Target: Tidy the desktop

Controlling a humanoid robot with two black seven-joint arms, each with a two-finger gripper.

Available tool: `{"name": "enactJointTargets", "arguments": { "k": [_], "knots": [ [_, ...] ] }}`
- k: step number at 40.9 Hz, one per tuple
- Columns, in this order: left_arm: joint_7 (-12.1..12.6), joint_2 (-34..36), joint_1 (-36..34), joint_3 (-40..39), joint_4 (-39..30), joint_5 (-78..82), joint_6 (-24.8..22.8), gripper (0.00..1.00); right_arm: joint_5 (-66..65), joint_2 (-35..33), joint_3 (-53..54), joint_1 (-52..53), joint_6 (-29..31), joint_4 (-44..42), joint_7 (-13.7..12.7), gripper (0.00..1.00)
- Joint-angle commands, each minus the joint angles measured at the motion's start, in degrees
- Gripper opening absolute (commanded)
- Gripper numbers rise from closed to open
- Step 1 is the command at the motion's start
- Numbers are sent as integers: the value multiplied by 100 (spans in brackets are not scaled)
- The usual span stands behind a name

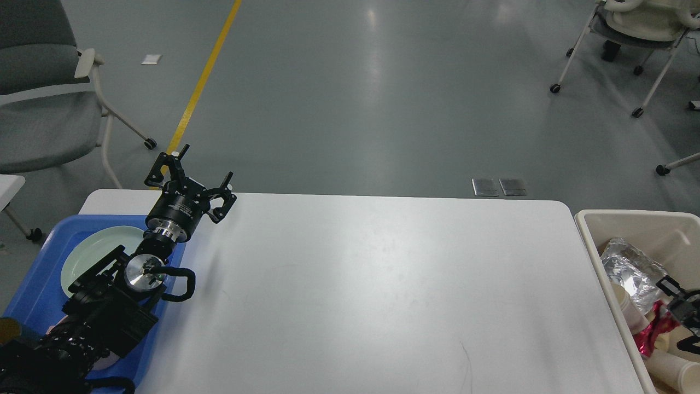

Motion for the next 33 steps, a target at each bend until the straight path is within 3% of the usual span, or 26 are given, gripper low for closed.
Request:
{"name": "enactJointTargets", "arguments": {
  "k": [1,11,19,23,26,33],
  "knots": [
    [7,1,-4,0,0,1,0,97,-2,-41,15,62,-12,12,5,100],
    [-2,1,-4,0,0,1,0,97,7,-155,743,887,41,143,40,100],
    [-2,1,5,0,0,1,0,97,33,-164,2218,1994,67,512,76,100],
    [7,1,5,0,0,1,0,97,33,-243,3719,2189,129,697,84,100],
    [-2,1,5,0,0,1,0,97,25,-401,5722,2145,260,960,93,100],
    [7,1,-4,0,0,-8,0,97,25,-498,8800,1697,726,2269,93,100]
  ]
}}
